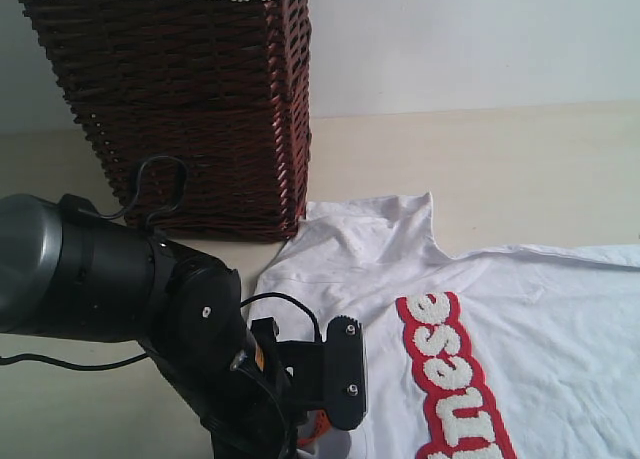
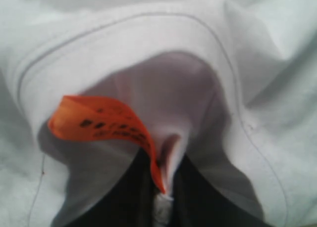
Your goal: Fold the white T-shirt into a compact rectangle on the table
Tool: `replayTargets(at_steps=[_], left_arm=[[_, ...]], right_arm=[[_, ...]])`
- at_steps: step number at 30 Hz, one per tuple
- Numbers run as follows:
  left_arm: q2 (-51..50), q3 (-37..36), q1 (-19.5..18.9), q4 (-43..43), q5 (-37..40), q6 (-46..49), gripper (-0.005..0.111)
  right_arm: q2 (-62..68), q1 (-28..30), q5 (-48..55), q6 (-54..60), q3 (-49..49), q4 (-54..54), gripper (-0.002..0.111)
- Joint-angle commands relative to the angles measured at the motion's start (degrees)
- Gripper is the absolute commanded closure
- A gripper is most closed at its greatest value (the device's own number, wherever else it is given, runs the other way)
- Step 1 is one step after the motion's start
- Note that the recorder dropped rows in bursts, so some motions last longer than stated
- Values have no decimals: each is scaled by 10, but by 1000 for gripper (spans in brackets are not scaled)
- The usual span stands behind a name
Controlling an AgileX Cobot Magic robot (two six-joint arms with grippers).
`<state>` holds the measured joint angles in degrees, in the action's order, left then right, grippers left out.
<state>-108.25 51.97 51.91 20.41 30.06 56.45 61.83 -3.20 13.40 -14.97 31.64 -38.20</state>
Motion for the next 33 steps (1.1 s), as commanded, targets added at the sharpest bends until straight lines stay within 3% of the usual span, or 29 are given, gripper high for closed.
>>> replayTargets(at_steps=[1, 3, 5, 6, 7, 8, 10, 11, 14, 17, 20, 22, 26, 28, 30, 33], left_arm=[[-18, -14, 2, -17, 4, 2, 107], [-18, -14, 2, -17, 4, 2, 107], [-18, -14, 2, -17, 4, 2, 107], [-18, -14, 2, -17, 2, 2, 107], [-18, -14, 2, -17, 2, 2, 107], [-18, -14, 2, -17, 2, 2, 107], [-18, -14, 2, -17, 2, 2, 107], [-18, -14, 2, -17, 2, 2, 107], [-18, -14, 2, -17, 2, 2, 107], [-18, -14, 2, -17, 2, 2, 107], [-18, -14, 2, -17, 2, 2, 107], [-18, -14, 2, -17, 2, 2, 107], [-18, -14, 2, -17, 1, 2, 107], [-18, -14, 2, -17, 1, 2, 107], [-18, -14, 2, -17, 1, 2, 107], [-18, -14, 2, -17, 1, 2, 107]], right_arm=[[37, 3, -31, -190, 94, 34, 100], [56, 3, 6, -164, 123, 33, 100], [93, 4, 31, -42, 138, 37, 100], [116, 12, 46, 150, 145, 41, 101], [128, 20, 59, 270, 147, 48, 103], [144, 46, 99, 503, 152, 77, 108], [160, 92, 166, 776, 157, 113, 108], [170, 126, 207, 906, 161, 135, 108], [195, 213, 270, 1147, 168, 203, 108], [220, 278, 263, 1273, 168, 336, 108], [251, 324, 261, 1268, 168, 566, 108], [271, 340, 262, 1309, 168, 612, 105], [338, 347, 227, 1342, 188, 598, 76], [367, 347, 206, 1328, 204, 654, 61], [394, 347, 202, 1328, 222, 753, 56], [430, 347, 237, 1313, 249, 869, 59]])
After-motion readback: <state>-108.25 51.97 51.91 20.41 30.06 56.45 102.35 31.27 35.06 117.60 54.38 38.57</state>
